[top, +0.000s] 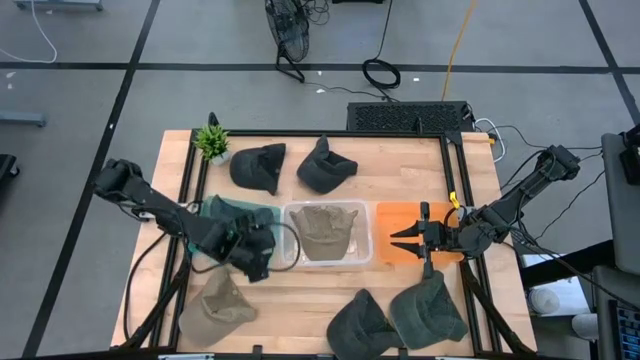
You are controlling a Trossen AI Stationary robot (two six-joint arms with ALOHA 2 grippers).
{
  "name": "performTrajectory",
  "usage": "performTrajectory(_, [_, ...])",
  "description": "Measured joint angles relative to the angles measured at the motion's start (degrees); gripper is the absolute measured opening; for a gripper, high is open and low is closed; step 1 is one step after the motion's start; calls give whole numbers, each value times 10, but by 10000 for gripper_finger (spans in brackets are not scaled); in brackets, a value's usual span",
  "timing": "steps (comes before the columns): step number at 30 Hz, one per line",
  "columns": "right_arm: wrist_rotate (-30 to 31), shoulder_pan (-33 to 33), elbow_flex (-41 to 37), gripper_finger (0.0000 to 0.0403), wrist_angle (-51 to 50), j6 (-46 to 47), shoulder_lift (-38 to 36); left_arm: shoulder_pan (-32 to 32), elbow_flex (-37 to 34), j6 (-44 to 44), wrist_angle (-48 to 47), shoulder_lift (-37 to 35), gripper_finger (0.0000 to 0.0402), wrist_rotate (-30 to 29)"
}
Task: Pick & Place hat
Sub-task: Adjust the green bin
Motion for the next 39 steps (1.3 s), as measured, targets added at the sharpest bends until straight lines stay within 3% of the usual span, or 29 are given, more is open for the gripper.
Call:
performTrajectory(6, [1,0,0,73,4,-4,0,-9,0,-48,27,48,211,-99])
performTrajectory(17, [0,0,0,73,5,11,0,75,3,11,10,140,211,-118])
performTrajectory(39, [-1,0,0,73,4,15,0,103,4,-57,-93,112,211,-118])
